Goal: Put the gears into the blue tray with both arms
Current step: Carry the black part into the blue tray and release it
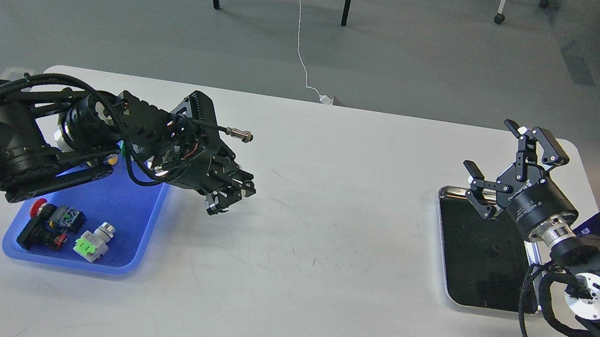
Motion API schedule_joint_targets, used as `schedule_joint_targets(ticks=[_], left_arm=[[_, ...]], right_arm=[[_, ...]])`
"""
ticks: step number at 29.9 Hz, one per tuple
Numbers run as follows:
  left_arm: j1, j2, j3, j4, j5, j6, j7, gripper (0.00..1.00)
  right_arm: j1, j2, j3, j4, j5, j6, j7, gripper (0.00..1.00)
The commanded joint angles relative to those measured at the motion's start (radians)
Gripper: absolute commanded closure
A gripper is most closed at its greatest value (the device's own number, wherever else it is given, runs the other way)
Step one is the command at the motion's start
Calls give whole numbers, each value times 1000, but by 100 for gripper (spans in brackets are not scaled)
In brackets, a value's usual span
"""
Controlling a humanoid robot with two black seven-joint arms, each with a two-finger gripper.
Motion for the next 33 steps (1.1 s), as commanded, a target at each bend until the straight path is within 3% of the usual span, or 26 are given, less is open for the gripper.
schedule_joint_targets(ticks=[1,13,26,33], left_arm=[[-2,18,-1,-4,0,0,0,84],[1,107,12,16,0,-5,0,83],[73,351,6,-53,0,3,0,82],[121,413,1,-82,0,3,0,82]], right_arm=[[1,1,2,-1,0,0,0,3],[-13,1,-5,0,0,3,0,3],[-13,27,-2,11,-2,0,0,3],[-13,25,-3,8,-2,0,0,3]])
